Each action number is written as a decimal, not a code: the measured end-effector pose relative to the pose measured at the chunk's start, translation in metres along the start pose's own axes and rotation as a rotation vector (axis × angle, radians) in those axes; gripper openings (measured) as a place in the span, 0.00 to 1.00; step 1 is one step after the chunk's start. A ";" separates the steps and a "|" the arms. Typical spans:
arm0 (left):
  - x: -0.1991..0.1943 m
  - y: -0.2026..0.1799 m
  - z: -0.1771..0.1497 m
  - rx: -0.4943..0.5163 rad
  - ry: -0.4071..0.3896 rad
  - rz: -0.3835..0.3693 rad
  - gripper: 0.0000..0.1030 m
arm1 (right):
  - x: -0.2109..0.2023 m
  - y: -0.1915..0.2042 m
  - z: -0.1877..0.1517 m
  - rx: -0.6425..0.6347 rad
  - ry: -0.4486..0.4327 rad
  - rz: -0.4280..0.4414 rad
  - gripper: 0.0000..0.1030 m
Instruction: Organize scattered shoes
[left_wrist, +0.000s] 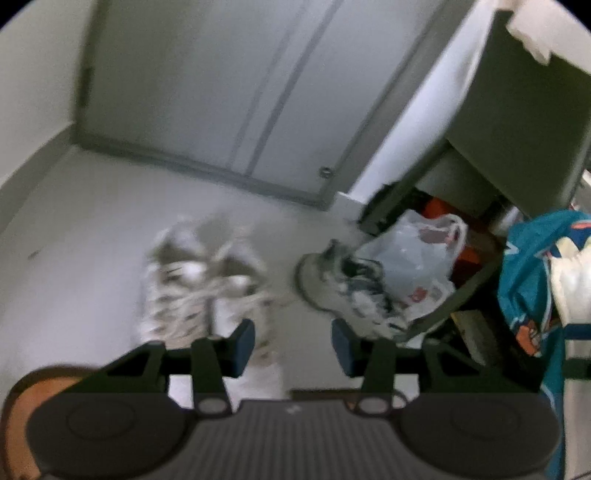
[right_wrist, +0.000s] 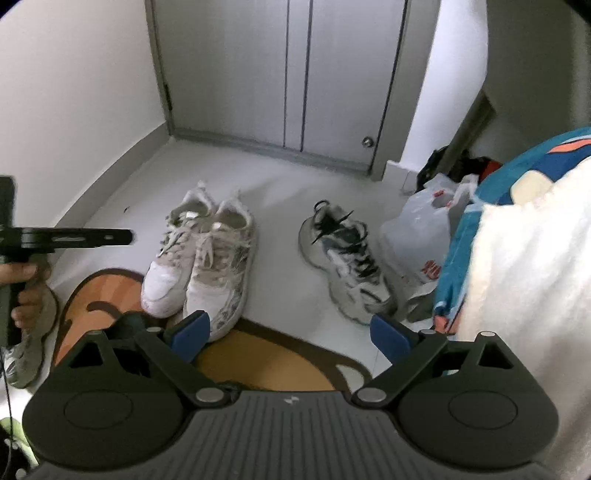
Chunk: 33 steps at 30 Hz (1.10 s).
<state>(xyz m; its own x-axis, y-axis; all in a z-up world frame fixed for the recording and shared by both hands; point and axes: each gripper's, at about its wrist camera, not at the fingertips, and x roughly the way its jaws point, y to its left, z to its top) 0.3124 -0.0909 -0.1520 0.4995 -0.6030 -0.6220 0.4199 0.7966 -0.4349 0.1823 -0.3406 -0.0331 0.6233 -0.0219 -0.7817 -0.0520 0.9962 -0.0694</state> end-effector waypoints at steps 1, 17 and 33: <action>0.009 -0.004 0.003 -0.001 0.006 -0.009 0.51 | 0.002 -0.002 -0.001 -0.004 0.005 0.003 0.94; 0.184 -0.053 0.068 0.030 0.094 -0.110 0.55 | 0.001 -0.033 0.001 0.155 0.016 0.025 0.94; 0.280 -0.057 0.076 -0.004 0.169 -0.152 0.37 | 0.003 -0.044 -0.002 0.290 0.048 0.097 0.94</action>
<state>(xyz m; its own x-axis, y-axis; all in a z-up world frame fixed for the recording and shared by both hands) 0.4862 -0.3084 -0.2516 0.2963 -0.7006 -0.6492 0.4778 0.6972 -0.5344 0.1846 -0.3851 -0.0339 0.5880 0.0773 -0.8051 0.1198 0.9761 0.1813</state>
